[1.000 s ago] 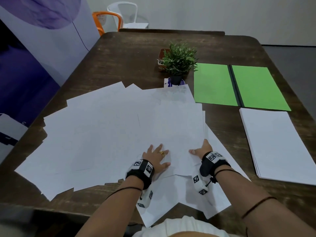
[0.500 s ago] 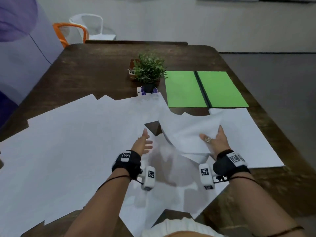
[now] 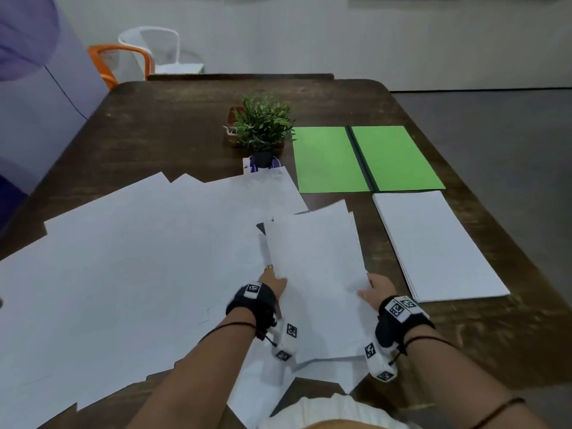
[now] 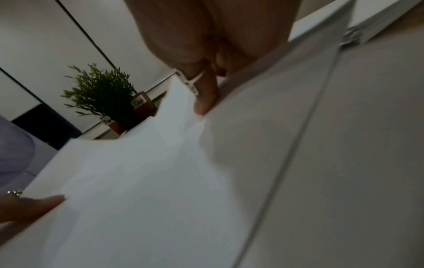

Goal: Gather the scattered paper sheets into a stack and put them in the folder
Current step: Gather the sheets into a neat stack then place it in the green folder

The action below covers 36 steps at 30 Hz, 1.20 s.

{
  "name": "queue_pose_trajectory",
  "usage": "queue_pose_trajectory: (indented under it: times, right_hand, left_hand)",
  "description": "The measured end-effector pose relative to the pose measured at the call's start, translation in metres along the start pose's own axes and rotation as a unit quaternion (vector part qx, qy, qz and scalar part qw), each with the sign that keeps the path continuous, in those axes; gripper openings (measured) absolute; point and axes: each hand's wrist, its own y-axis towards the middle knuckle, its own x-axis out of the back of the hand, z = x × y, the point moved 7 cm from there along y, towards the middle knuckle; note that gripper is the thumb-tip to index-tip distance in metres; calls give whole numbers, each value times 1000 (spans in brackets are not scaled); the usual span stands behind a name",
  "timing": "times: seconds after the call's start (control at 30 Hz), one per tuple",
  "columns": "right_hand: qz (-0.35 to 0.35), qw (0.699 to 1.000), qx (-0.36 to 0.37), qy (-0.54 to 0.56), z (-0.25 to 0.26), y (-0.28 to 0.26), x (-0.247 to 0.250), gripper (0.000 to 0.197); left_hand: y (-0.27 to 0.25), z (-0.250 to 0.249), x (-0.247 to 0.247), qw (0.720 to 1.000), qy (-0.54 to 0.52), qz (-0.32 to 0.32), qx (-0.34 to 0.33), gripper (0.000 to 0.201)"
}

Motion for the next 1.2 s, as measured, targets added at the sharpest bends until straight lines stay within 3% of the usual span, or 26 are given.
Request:
queue_pose_trajectory:
  times: [0.1,0.17,0.23,0.37,0.53,0.67,0.8,0.87,0.93,1.1,1.2]
  right_hand:
    - [-98,992,32,74,17,-6,20,27]
    - [-118,980,72,141,33,-8,37,29]
    - [-133,969,111,176,55,-13,56,33]
    - [-161,929,128,307,86,-22,82,33]
    - [-69,876,194,436,112,-42,97,53]
    - [-100,872,226,422,121,-43,104,50]
    - [-130,867,214,431,122,-38,105,38]
    - [-139,867,225,423,124,-38,110,39]
    - [-133,873,219,415,119,-33,108,45]
    - [-83,929,181,311,97,-20,76,70]
    - [-82,962,140,219,85,-13,64,59]
  left_hand:
    - [-6,-21,15,993,-73,-81,-41,46]
    - [-18,-47,32,979,-125,-137,-88,40]
    - [-37,-74,50,956,-180,-178,-151,19]
    - [-71,-114,69,916,-233,-208,-251,23]
    - [-104,-136,88,880,-224,-210,-361,41]
    - [-101,-147,86,875,-211,-234,-369,39]
    - [-114,-165,87,842,-183,-322,-393,34]
    - [-119,-172,87,834,-178,-336,-400,31]
    - [-113,-169,82,844,-177,-325,-388,31]
    - [-68,-138,51,902,-127,-250,-327,40]
    - [-53,-127,35,930,-101,-218,-278,43]
